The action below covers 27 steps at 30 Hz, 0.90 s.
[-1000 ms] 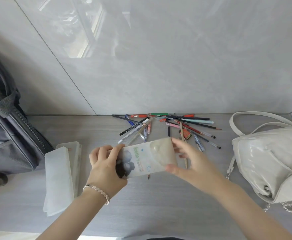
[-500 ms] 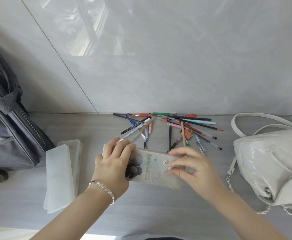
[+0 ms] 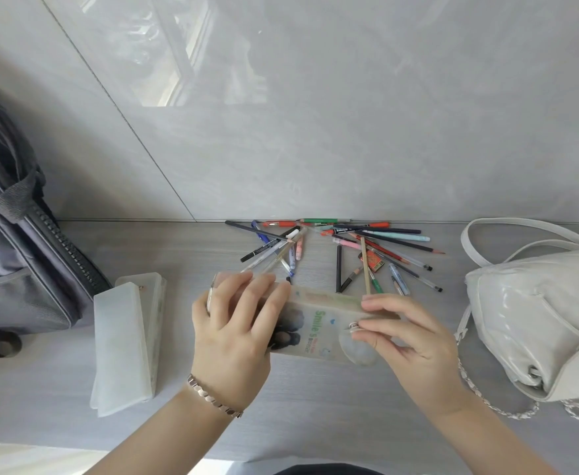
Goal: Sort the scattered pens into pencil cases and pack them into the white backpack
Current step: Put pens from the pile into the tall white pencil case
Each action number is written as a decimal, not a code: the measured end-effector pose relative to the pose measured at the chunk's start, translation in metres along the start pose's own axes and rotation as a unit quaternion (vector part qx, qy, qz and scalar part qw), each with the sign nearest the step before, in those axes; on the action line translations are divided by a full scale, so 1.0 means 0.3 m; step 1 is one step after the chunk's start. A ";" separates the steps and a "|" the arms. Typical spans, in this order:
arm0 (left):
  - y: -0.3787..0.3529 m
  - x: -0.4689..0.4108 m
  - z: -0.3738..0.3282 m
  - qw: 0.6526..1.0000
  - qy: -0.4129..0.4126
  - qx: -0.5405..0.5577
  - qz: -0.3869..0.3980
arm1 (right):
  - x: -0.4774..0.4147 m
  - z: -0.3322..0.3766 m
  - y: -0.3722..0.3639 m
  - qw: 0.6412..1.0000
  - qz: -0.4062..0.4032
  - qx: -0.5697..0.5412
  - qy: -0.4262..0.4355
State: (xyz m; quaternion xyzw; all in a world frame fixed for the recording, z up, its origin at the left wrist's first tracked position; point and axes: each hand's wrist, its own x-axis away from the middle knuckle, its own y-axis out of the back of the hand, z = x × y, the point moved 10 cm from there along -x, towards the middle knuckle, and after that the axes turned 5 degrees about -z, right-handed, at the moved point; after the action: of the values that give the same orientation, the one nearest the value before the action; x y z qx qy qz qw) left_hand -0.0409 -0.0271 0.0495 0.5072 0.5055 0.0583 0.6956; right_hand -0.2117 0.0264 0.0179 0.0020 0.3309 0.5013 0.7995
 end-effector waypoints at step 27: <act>-0.240 0.218 0.169 0.942 0.173 0.069 0.281 | -0.069 -0.226 -0.260 0.926 0.205 0.023 -0.317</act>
State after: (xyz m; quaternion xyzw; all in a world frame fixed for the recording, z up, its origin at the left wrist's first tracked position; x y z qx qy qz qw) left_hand -0.0018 -0.0554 -0.0491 0.6575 0.4574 0.3031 0.5163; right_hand -0.1910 -0.0514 -0.0504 0.2471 0.0643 0.6195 0.7423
